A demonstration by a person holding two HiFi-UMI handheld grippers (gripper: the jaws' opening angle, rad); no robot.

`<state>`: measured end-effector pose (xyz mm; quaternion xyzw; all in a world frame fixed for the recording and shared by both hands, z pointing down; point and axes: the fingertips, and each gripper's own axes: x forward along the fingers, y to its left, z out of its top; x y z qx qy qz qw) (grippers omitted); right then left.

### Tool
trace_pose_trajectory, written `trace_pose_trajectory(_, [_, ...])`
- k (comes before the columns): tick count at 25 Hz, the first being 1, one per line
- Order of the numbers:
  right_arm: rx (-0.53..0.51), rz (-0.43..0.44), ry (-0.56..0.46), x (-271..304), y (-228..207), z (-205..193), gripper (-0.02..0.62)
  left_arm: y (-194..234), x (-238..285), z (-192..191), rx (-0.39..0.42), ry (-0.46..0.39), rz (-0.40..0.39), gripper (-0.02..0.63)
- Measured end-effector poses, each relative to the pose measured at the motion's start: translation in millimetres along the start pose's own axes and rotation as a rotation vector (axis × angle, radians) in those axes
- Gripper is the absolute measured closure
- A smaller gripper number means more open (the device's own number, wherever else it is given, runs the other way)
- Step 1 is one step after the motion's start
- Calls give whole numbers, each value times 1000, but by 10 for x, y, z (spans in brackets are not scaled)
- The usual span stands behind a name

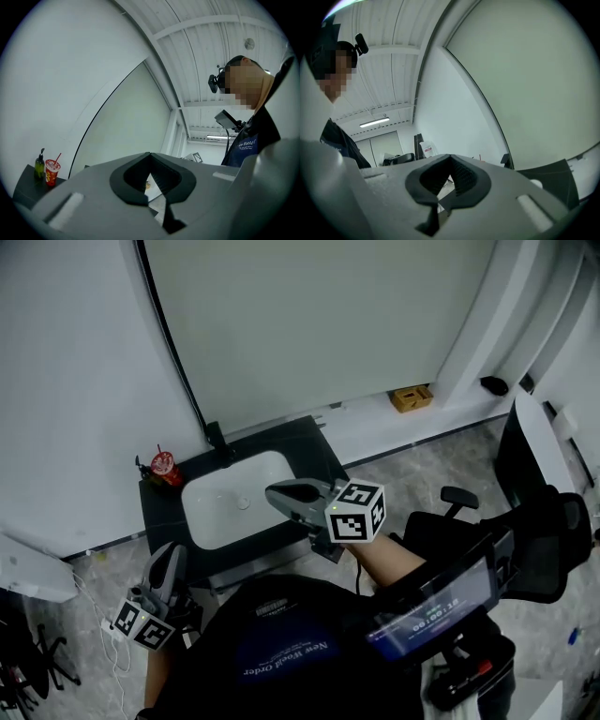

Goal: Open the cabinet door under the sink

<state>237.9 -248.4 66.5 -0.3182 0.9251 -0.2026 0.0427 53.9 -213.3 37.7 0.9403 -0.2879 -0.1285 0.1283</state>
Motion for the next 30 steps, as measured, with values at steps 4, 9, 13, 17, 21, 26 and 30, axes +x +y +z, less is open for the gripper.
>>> trace_pose_trajectory(4, [-47, -25, -28, -171, -43, 177, 595, -47, -78, 10, 20, -10, 30, 604])
trace_pose_trajectory(9, [-55, -13, -28, -176, -54, 209, 595, -34, -158, -44, 13, -16, 71, 604])
trace_pose_trajectory(13, [-65, 3, 0, -169, -41, 176, 595, -73, -149, -60, 5, -16, 89, 604])
trace_pose_trajectory(17, [-66, 14, 2, -213, -38, 148, 595, -141, -127, -95, 12, -16, 83, 604])
trace_pose_trajectory(21, [-68, 18, 2, -252, -23, 129, 595, -168, -134, -98, 9, -11, 89, 604])
trace_pose_trajectory(26, [-66, 11, 13, -313, -45, 77, 595, -195, -105, -135, -5, -10, 91, 604])
trace_pose_trajectory(30, [-71, 8, 14, -325, -56, 45, 595, -192, -86, -194, -6, -2, 83, 604])
